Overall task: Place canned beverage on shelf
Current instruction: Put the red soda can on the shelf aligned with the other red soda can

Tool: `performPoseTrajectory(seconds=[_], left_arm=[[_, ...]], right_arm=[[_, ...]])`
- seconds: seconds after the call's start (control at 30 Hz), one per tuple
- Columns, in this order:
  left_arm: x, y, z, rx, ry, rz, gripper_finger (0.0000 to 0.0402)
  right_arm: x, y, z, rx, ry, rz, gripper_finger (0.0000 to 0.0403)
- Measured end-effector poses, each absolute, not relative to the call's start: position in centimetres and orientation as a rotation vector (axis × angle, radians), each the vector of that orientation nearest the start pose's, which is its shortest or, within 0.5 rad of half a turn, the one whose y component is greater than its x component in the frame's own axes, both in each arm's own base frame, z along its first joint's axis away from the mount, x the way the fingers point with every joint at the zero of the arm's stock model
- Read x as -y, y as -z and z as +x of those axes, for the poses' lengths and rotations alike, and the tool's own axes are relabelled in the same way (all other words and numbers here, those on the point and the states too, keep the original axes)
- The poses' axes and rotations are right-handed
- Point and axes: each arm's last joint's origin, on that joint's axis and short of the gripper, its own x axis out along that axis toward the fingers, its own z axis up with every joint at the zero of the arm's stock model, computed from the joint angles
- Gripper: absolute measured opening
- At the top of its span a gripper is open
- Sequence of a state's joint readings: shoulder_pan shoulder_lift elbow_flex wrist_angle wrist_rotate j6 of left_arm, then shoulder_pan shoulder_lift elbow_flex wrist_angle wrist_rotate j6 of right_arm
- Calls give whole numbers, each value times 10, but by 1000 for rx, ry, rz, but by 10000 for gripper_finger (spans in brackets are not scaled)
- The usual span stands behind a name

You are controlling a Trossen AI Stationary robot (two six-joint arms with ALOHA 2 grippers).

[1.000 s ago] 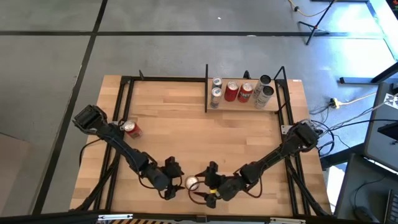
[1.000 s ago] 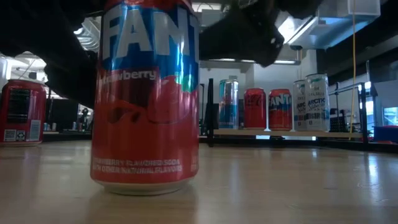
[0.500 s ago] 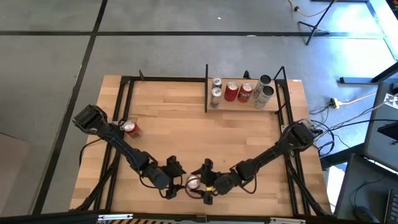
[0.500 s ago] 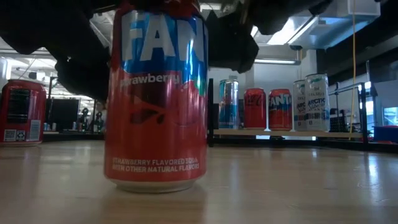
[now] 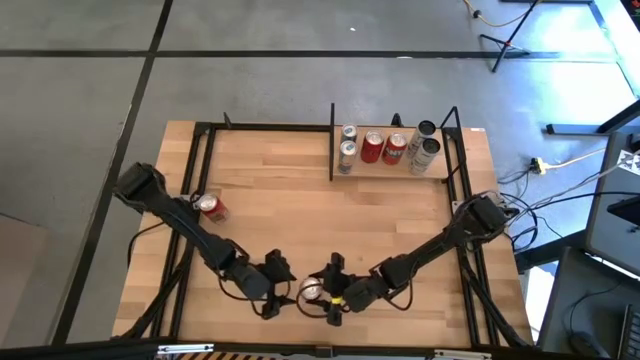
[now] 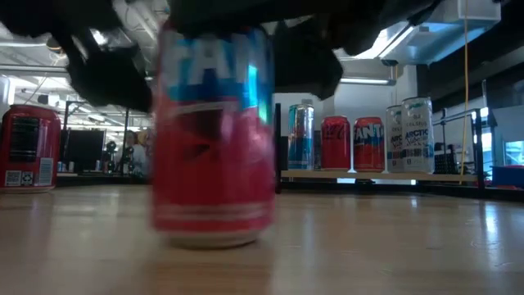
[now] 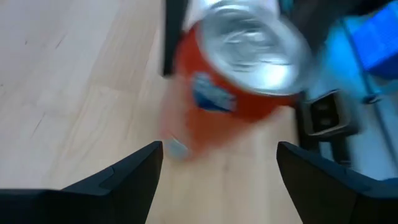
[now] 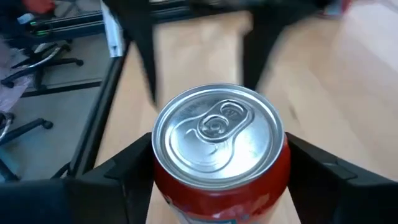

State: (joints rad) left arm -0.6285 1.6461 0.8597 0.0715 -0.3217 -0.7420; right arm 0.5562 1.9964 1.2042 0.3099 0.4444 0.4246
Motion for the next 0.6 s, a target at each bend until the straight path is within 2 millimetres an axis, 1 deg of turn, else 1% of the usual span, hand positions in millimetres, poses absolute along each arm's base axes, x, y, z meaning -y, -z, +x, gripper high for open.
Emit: performPoseTrajectory(seconds=[0.07,0.17,0.23,0.37,0.47,0.53,0.6], left_arm=[[183,-189,262,-704,55,-419,311],[177,-214,245,-705,65,-457,311],[171,-231,232,-697,66,-493,311],[157,-257,215,-656,48,-561,311],[149,-271,207,-609,56,-604,311],[145,-277,205,-591,59,-615,311],[139,-282,203,-573,52,-628,311]], right_arm=[[-211,-178,365,-450,10,218,271],[-203,-207,352,-458,70,255,271],[-192,-228,342,-468,120,263,271],[-158,-262,317,-534,255,219,272],[-129,-287,296,-566,354,198,272],[-107,-296,283,-591,415,183,272],[-85,-299,271,-615,458,163,272]])
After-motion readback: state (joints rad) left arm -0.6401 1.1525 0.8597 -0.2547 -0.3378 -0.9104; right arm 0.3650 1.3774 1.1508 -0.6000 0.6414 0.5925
